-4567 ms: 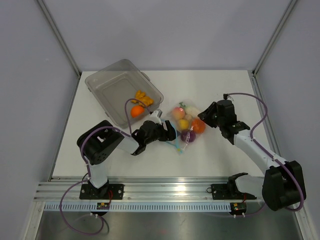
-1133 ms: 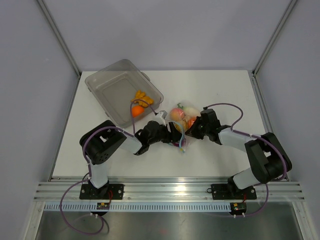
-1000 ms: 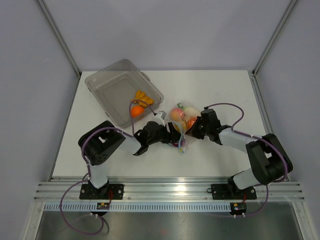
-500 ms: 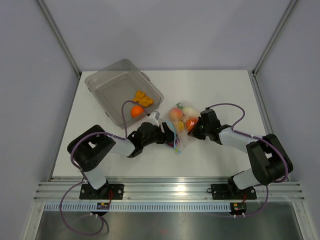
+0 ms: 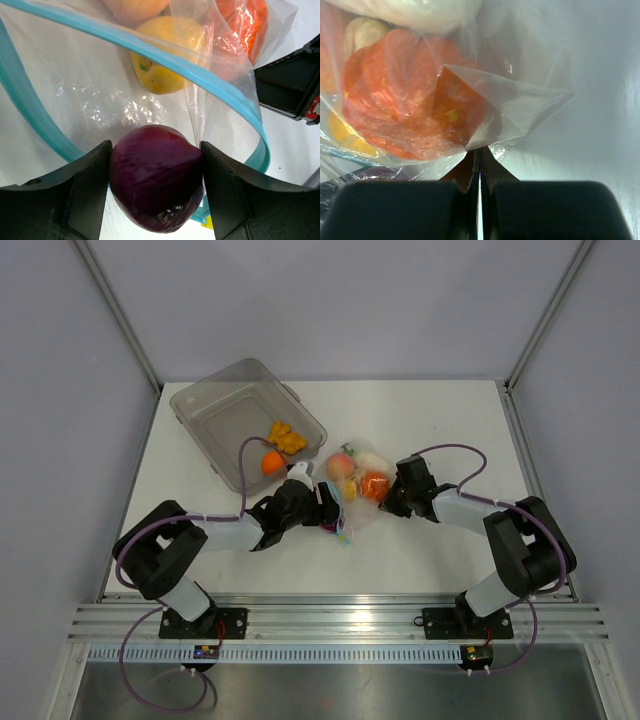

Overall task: Open the zip-top bag and remove the fake food
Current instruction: Pick up the fake fruit from the zipper food storage bag.

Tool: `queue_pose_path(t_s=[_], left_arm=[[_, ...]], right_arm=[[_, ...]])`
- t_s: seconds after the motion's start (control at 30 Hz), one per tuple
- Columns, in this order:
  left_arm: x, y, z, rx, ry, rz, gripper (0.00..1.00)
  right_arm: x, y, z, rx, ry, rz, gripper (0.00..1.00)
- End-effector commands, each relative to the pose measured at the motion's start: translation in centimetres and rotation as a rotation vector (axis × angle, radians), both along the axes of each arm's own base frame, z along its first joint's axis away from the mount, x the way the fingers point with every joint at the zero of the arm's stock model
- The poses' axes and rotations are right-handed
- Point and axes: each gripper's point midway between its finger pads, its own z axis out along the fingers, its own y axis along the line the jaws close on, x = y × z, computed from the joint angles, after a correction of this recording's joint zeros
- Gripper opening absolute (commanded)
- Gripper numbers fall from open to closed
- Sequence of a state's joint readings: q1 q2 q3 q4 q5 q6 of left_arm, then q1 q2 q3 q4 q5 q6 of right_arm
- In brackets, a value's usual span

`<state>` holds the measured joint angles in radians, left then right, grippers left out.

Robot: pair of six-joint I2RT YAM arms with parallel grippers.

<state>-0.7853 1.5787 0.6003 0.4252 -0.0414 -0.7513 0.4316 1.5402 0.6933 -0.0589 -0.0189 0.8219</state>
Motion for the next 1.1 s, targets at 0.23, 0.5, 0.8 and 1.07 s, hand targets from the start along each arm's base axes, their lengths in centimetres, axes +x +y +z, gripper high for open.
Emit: queue_pose_path(t_s=[0.23,0.5,0.8,1.07], left_arm=[[1.8,0.6,2.1,0.044,-0.070,0.043,0.63],[1.7,0.3,1.9,0.033,-0.070,0.030,0.62],[1.7,0.2,2.0,0.024,-0.072,0.025,0.62],[1.6,0.0,1.8,0.022,-0.069,0.015,0.62]], right_arm=[[1.7,-0.7,0.6,-0.101,-0.021,0.003,0.07],[1.2,-3.8,4.6,-0.176,-0.161,-0.070,0.56],[1.9,-5.5,4.8,-0.181,-0.150,-0.192,0.95],[3.4,-6.3,4.1,-0.067,-0.145,-0.256,0.95]])
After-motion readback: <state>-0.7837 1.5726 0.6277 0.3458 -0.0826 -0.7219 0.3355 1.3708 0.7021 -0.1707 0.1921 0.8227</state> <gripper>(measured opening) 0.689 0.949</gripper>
